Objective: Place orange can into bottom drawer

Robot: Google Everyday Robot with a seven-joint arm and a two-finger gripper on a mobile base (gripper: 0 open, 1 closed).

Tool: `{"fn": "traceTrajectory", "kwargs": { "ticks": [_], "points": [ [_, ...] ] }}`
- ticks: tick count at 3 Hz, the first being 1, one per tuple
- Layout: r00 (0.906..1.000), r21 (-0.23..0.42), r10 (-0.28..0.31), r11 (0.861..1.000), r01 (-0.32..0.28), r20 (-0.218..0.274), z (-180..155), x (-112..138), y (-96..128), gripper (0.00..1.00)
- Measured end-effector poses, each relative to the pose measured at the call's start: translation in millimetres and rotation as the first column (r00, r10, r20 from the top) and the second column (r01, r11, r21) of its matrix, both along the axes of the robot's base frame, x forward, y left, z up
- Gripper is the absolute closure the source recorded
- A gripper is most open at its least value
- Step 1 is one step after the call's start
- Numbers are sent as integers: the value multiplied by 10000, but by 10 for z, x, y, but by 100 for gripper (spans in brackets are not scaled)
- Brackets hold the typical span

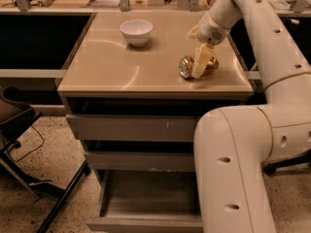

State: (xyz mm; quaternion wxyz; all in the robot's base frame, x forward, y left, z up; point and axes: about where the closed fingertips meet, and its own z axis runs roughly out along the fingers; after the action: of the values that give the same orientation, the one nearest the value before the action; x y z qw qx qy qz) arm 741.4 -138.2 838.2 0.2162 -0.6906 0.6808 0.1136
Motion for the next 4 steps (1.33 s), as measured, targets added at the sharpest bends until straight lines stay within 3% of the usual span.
{"fn": "traceTrajectory", "kwargs": {
  "ticks": [1, 2, 4],
  "points": [
    [9994, 127, -151, 9998, 147, 313, -13, 114, 40, 0],
    [9985, 215, -234, 9995, 224, 505, -32, 194, 81, 19],
    [9984, 216, -235, 9995, 225, 507, -32, 194, 81, 65]
  ]
}}
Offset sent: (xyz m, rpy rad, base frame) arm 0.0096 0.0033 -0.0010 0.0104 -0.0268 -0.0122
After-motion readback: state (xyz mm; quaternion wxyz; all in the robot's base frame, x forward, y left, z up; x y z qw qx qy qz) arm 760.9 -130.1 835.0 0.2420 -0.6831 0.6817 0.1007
